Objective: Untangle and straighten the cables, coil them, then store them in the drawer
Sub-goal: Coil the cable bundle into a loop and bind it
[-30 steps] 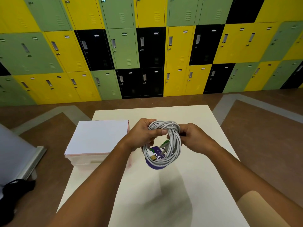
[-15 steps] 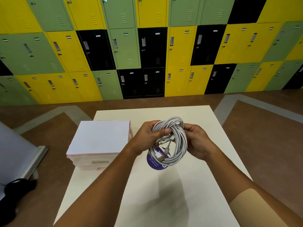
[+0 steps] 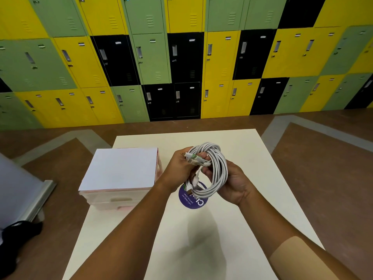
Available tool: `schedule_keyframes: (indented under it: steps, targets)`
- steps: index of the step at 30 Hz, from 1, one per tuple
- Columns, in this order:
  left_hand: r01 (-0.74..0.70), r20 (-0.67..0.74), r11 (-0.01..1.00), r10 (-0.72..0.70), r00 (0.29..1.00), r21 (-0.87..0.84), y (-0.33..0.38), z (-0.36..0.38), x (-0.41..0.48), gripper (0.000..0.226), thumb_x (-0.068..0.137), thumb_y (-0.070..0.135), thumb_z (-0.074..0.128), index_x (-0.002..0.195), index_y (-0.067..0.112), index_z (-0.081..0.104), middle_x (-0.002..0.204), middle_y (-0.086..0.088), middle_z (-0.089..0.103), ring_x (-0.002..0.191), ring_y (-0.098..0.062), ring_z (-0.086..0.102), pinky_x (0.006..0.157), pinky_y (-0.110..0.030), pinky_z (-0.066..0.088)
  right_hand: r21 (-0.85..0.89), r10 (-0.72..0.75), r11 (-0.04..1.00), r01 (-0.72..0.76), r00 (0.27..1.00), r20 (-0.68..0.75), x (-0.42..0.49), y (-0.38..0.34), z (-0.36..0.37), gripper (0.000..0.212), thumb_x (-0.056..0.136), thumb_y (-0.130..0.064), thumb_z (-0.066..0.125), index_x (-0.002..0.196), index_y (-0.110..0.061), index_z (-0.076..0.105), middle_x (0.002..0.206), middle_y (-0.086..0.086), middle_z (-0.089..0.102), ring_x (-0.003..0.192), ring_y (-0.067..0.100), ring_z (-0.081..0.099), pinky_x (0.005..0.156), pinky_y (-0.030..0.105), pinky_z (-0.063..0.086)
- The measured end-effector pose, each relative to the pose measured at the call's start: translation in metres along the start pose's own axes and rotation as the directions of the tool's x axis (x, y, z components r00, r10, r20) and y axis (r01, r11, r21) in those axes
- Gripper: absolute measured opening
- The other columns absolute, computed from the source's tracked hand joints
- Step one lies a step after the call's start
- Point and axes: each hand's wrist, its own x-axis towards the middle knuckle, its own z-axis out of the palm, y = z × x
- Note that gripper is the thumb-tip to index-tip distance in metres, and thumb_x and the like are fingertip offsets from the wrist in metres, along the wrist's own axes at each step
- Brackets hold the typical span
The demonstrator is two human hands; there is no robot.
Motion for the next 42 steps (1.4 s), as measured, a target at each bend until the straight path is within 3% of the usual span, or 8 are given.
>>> schedule_keyframes:
  steps: [9, 13, 15, 18, 23, 31, 37, 42]
  targets:
    - [0.048, -0.023, 0.999, -0.047, 0.999, 0.02, 0.001, -0.001, 0.001, 0.017, 0.098, 0.0, 0.052, 0.097, 0.007, 0.067, 0.07, -0.003, 0.065, 0.053, -0.013, 0.054, 0.049, -0.025, 0.048, 0.192, 0.023, 0.981, -0.038, 0.997, 0.079, -0.007, 0.004, 0.016, 0.06, 0.032, 0.004, 0.097, 0.089, 0.008, 0.076, 0.088, 0.022, 0.074, 0.072, 0.028, 0.075, 0.056, 0.031, 0.061]
    - [0.044, -0.055, 0.999, -0.045, 0.997, -0.014, 0.003, -0.004, 0.005, 0.028, 0.088, 0.035, 0.071, 0.101, 0.01, 0.072, 0.086, -0.033, 0.064, 0.073, -0.032, 0.057, 0.066, -0.056, 0.052, 0.186, 0.081, 0.977, -0.109, 0.985, 0.15, -0.005, 0.001, 0.014, 0.036, 0.058, 0.003, 0.083, 0.092, 0.007, 0.073, 0.085, 0.022, 0.071, 0.071, 0.028, 0.071, 0.06, 0.032, 0.06]
    - [0.038, -0.082, 0.998, -0.034, 0.996, 0.049, 0.004, -0.008, 0.007, 0.032, 0.087, 0.033, 0.073, 0.099, 0.003, 0.069, 0.07, -0.028, 0.052, 0.059, -0.026, 0.047, 0.054, -0.045, 0.048, 0.147, 0.093, 0.983, -0.111, 0.989, 0.119, -0.003, 0.0, 0.006, 0.02, 0.072, -0.008, 0.067, 0.088, 0.003, 0.071, 0.078, 0.019, 0.065, 0.065, 0.029, 0.065, 0.068, 0.036, 0.057]
    - [0.02, -0.059, 0.983, -0.009, 0.998, 0.182, 0.007, -0.013, 0.009, 0.016, 0.088, 0.016, 0.072, 0.09, 0.001, 0.067, 0.058, -0.003, 0.049, 0.048, -0.013, 0.042, 0.047, -0.026, 0.037, 0.11, 0.144, 0.983, -0.15, 0.988, 0.057, 0.001, -0.001, -0.008, 0.038, 0.087, -0.032, 0.046, 0.086, 0.001, 0.065, 0.075, 0.017, 0.057, 0.069, 0.034, 0.056, 0.09, 0.048, 0.047]
    - [-0.012, -0.036, 0.93, 0.027, 0.999, 0.368, 0.005, -0.013, 0.009, 0.016, 0.085, 0.024, 0.077, 0.088, 0.01, 0.07, 0.067, 0.0, 0.061, 0.061, -0.006, 0.051, 0.057, -0.021, 0.043, -0.187, 0.17, 0.969, -0.162, 0.985, 0.025, 0.0, -0.003, -0.011, 0.043, 0.066, -0.037, 0.085, 0.081, -0.003, 0.062, 0.073, 0.015, 0.056, 0.073, 0.034, 0.057, 0.076, 0.041, 0.054]
    - [-0.015, -0.082, 0.836, 0.071, 0.994, 0.548, -0.008, -0.012, 0.01, 0.024, 0.081, 0.037, 0.079, 0.082, 0.018, 0.064, 0.068, 0.0, 0.063, 0.062, -0.011, 0.052, 0.062, -0.041, 0.046, -0.681, 0.105, 0.689, -0.249, 0.963, -0.247, 0.008, -0.011, -0.008, 0.014, 0.082, 0.006, 0.066, 0.088, -0.006, 0.062, 0.082, 0.017, 0.062, 0.081, 0.031, 0.07, 0.076, 0.045, 0.056]
    - [-0.021, -0.129, 0.745, 0.143, 0.981, 0.667, -0.009, -0.004, 0.012, 0.023, 0.083, 0.039, 0.077, 0.084, 0.02, 0.063, 0.069, 0.004, 0.064, 0.065, -0.014, 0.055, 0.06, -0.036, 0.044, -0.914, -0.184, 0.281, -0.292, 0.919, -0.35, 0.013, -0.014, 0.0, 0.025, 0.075, -0.012, 0.067, 0.098, -0.007, 0.058, 0.075, 0.015, 0.067, 0.052, 0.03, 0.065, 0.049, 0.032, 0.048]
    - [-0.022, -0.132, 0.663, 0.182, 0.974, 0.749, -0.014, -0.002, 0.014, 0.025, 0.086, 0.044, 0.072, 0.087, 0.021, 0.062, 0.074, 0.006, 0.064, 0.069, -0.014, 0.058, 0.062, -0.037, 0.047, -0.914, -0.192, -0.094, -0.395, 0.908, -0.373, 0.015, -0.011, 0.006, 0.028, 0.09, -0.023, 0.059, 0.113, -0.015, 0.045, 0.086, 0.005, 0.062, 0.068, 0.02, 0.066, 0.056, 0.029, 0.051]
